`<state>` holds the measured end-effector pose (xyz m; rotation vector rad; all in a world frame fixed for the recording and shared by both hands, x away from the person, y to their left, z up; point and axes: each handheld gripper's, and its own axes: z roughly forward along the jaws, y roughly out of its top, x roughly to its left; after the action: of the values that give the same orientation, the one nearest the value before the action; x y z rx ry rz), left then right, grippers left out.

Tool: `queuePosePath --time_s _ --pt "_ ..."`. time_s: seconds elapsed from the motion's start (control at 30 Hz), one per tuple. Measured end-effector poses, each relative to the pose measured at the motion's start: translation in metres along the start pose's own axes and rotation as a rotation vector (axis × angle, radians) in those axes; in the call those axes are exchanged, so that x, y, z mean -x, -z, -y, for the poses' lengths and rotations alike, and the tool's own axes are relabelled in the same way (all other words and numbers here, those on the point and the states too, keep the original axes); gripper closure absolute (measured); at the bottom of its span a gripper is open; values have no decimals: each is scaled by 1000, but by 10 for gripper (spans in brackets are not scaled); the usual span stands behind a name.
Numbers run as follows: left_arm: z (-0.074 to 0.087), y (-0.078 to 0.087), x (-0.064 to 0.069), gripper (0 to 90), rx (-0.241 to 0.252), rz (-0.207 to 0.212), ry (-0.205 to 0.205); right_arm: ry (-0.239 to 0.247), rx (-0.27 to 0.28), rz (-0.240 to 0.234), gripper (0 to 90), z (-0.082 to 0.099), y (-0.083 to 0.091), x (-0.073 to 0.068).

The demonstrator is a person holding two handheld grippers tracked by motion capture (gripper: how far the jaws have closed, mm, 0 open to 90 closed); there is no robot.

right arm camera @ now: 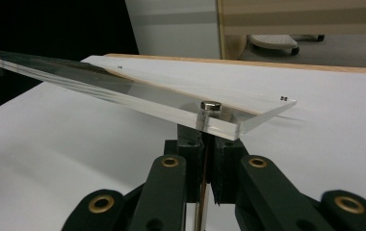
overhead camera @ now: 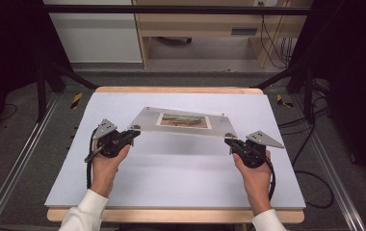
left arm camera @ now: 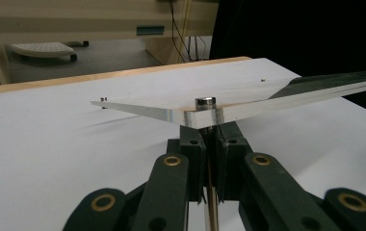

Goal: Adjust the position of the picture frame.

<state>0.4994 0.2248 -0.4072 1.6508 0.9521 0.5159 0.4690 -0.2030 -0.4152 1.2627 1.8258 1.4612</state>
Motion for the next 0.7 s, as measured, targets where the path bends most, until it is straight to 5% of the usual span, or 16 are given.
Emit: queuePosePath --time_s 0.7 --pt "2 15 -17 827 34 -48 11 8 -9 -42 848 -12 -34 -8"
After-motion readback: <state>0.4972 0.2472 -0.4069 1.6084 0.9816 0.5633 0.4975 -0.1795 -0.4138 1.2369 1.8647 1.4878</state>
